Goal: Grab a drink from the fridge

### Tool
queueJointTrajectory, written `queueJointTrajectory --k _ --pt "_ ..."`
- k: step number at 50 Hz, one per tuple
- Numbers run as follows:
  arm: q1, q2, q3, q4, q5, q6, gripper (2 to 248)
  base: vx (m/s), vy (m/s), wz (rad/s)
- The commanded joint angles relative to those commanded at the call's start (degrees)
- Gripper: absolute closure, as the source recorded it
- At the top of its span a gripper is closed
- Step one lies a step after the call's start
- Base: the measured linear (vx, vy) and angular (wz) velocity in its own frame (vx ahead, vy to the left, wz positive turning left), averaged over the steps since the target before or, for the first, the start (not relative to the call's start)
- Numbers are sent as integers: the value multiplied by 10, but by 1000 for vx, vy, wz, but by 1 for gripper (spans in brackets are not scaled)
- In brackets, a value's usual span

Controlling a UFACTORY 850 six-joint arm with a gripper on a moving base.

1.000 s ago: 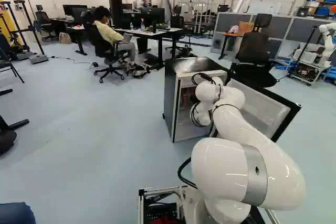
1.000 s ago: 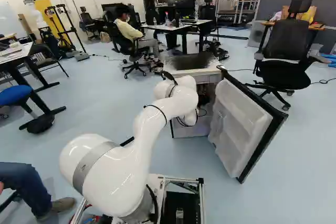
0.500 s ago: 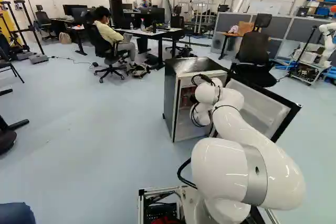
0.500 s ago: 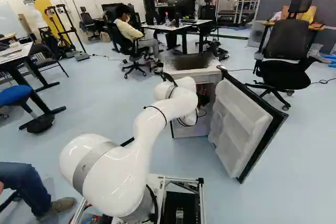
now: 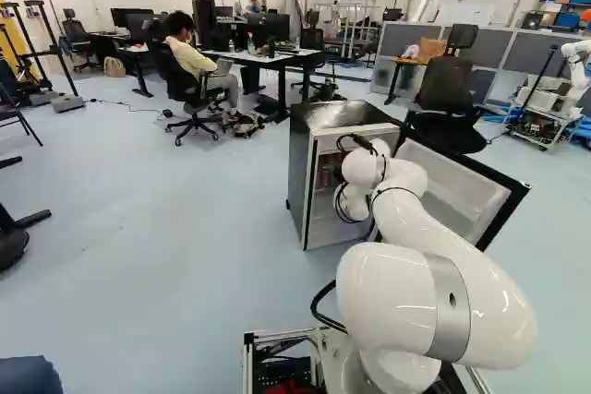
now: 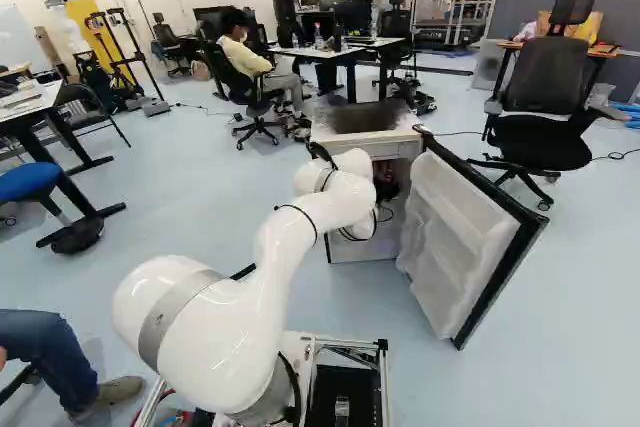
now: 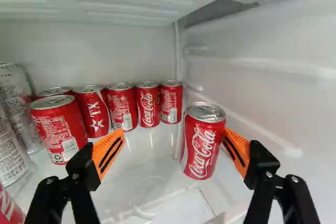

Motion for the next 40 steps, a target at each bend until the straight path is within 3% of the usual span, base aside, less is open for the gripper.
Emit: queueJointTrajectory --k 40 --pt "11 -17 -29 0 0 0 3 0 0 0"
